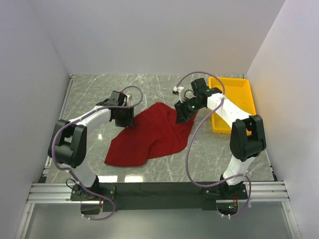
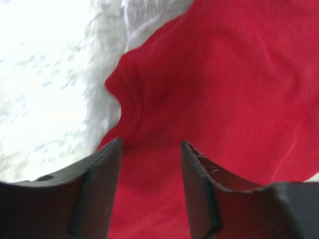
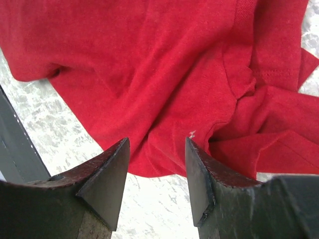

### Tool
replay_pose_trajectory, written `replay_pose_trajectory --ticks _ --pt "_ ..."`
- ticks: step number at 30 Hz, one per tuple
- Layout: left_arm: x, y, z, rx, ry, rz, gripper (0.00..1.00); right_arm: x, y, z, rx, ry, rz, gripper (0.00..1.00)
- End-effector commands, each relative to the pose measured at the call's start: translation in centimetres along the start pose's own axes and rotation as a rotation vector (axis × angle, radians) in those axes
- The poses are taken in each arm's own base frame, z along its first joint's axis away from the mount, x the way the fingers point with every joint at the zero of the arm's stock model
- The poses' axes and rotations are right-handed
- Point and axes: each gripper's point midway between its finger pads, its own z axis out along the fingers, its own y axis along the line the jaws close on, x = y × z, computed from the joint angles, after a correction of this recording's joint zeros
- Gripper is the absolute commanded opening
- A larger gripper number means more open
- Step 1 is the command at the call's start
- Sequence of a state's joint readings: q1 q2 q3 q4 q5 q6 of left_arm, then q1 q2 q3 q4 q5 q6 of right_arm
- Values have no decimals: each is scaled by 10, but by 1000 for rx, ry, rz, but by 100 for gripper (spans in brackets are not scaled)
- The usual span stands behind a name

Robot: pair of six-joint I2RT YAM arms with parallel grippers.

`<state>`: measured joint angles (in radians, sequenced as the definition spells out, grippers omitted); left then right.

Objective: Fold and stack the t-shirts
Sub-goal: Flatten the tshirt out

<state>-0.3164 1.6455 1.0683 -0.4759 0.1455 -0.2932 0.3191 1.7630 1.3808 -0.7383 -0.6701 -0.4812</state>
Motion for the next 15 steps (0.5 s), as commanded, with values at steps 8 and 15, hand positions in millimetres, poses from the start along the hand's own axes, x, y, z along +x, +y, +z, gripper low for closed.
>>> replay_pose_trajectory --ticks 8,15 --pt "-12 -18 14 105 7 22 9 -18 -11 -12 22 -52 41 55" --pt "-38 -16 -25 74 -138 25 1 -24 -24 -18 68 -53 22 55"
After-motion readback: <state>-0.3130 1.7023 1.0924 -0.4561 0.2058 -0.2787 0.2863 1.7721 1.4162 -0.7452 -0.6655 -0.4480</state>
